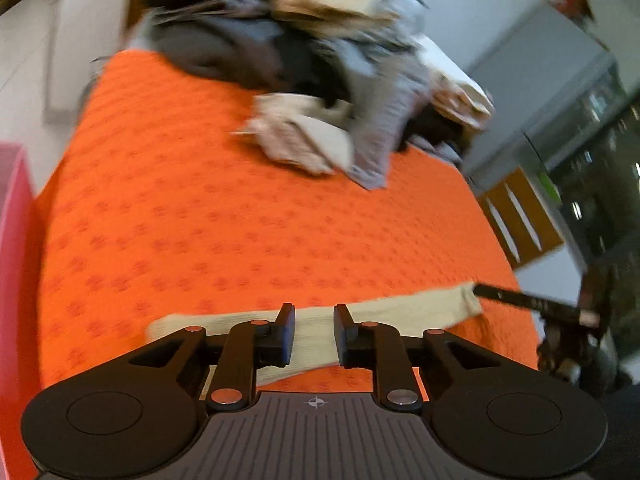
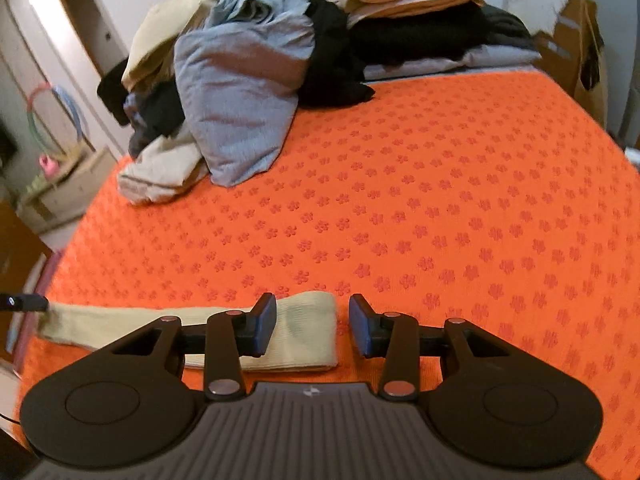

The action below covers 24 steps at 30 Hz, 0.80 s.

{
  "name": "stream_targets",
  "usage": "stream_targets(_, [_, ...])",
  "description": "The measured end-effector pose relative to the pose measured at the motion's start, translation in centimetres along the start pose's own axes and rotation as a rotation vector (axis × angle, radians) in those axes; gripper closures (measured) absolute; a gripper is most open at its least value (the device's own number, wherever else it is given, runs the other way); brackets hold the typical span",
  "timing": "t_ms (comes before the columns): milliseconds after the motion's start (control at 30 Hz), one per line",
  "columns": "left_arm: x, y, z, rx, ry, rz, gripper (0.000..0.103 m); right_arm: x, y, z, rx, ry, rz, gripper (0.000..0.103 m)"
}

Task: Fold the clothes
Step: 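Grasp the beige strip near its middle with the right gripper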

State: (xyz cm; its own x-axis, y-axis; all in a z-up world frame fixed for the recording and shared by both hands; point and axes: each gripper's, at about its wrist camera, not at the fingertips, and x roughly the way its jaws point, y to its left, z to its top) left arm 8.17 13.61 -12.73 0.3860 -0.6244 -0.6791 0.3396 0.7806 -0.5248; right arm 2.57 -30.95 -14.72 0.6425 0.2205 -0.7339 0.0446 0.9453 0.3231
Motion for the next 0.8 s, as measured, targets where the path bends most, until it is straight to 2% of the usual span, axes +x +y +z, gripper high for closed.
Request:
stream_targets(233, [4.3,-5.4,-0.1,0.229,0.084,-0.025,0.081,0.5,-1.3,-0.8,0.084,0.02,0.057,0.058])
stream_targets(400, [7.2,-8.0,-0.5,0.318,0.112,-0.024,0.081,0.8,-1.5,-1.1,0.095,0.029,0.083,0.065])
stream_targets(567, [9.0,-8.6,-0.6,0.34,0.127,0.016,0.083,0.9,-1.7,-1.2,0.106,0.03,0.107,0.081])
stream_targets(667, [9.4,-8.5,-0.5,0.319,0.129,0.025,0.083,0.3,-1.6,-0.9,0.103,0.021,0.121,0.086])
stream_targets(800, [9.3,-8.0,-0.5,0.273,0.121,0.019,0.083,-1.2,-0.6,-0.2,0.099,-0.006,0.129,0.087])
